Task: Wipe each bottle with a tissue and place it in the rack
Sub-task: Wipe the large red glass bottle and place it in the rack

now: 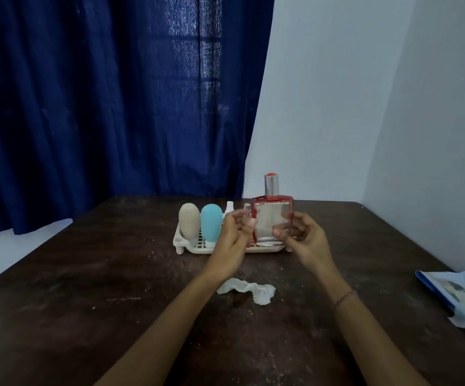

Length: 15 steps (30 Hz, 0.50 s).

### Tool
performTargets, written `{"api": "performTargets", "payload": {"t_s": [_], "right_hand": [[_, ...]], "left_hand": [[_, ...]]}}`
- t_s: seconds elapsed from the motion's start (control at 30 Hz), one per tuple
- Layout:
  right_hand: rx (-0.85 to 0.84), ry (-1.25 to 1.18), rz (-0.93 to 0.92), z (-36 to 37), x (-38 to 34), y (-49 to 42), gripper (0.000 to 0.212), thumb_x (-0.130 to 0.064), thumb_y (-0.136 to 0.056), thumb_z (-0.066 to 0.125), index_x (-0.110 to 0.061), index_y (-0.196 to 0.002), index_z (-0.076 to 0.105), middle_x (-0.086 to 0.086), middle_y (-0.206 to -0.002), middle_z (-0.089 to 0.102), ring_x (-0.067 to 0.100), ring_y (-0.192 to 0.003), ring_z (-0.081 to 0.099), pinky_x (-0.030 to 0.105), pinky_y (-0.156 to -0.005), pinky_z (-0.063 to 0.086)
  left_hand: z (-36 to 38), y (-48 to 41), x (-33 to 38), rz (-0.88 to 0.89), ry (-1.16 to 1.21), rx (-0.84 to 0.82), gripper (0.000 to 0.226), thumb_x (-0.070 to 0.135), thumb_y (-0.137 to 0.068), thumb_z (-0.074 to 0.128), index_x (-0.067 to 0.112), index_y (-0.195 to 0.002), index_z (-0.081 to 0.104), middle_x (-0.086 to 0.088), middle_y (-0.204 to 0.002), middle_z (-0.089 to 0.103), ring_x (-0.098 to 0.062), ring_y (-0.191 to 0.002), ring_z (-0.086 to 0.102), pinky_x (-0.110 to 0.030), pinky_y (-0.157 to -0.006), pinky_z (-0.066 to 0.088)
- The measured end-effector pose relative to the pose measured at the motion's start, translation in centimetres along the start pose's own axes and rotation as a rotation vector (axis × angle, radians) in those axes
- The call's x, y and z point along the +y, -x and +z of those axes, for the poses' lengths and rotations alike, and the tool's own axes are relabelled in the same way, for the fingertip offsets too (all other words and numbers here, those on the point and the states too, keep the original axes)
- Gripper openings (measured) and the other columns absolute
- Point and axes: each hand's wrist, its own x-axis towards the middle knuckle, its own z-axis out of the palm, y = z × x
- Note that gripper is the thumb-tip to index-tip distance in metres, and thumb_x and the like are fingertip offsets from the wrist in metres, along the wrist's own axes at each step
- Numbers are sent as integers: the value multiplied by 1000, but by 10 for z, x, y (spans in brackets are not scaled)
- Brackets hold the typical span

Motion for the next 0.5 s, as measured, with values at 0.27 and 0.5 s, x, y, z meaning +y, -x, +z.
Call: {"api": "performTargets", "payload": {"t_s": [0.27, 0.5], "right_hand": [[-85, 130, 70, -16, 16, -35, 49, -8, -66, 80, -13, -108, 55, 3, -98, 69, 16, -91, 67, 33, -81, 54], [-167, 103, 132, -24, 34, -49, 47, -1, -61, 80, -18, -97, 56, 4, -96, 69, 25, -94, 67, 42, -82, 55]], "left_hand": [[16, 8, -5, -109, -225, -106, 53, 48, -97, 20, 32, -148, 15, 9, -158, 5, -7, -143, 7, -33, -113, 13], [22, 7, -9, -184, -239, -183, 58, 52, -96, 20, 32, -150, 11, 9, -159, -4, -10, -144, 2, -38, -115, 11]]}}
